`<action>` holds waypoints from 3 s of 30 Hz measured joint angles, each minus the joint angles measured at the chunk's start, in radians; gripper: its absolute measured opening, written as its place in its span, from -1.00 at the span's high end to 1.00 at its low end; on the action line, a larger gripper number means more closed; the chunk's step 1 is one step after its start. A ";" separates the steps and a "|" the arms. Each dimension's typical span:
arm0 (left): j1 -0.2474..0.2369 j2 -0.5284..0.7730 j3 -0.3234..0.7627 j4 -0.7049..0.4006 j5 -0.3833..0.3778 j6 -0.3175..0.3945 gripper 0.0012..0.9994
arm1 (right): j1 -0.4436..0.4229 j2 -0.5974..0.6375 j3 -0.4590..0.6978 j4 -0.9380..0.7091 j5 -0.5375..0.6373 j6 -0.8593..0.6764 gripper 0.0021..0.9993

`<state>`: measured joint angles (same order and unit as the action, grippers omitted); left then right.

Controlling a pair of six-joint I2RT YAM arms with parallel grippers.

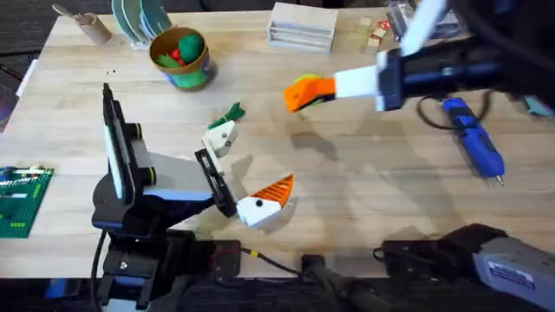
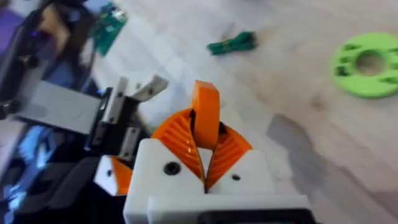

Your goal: Pick up the gripper from the table and insert it into the empty holder that is missing its gripper. Then pick up a screw, insert it into the mounting hole, and use the screwdriver to tighten it. Finally, clean up the table by picking up the vegetable and placing it into the bucket.

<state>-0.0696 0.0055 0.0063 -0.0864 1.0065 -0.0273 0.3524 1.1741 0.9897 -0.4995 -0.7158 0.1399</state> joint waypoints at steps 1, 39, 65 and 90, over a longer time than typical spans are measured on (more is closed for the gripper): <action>0.000 0.000 0.000 0.000 0.000 0.000 -0.99 | 0.007 0.027 -0.012 0.028 -0.045 0.019 0.98; 0.001 0.000 0.000 0.000 -0.012 -0.004 -0.99 | 0.132 0.467 -0.034 0.474 -0.534 0.280 0.98; 0.019 0.001 0.000 0.008 -0.086 -0.037 -0.98 | 0.223 0.589 -0.034 0.828 -0.456 0.628 0.99; 0.040 0.001 0.000 0.015 -0.217 -0.043 -0.99 | 0.329 0.588 -0.034 0.977 -0.216 0.629 0.99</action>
<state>-0.0292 0.0063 0.0063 -0.0711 0.7892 -0.0700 0.6810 1.7626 0.9562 0.4770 -0.9321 0.7692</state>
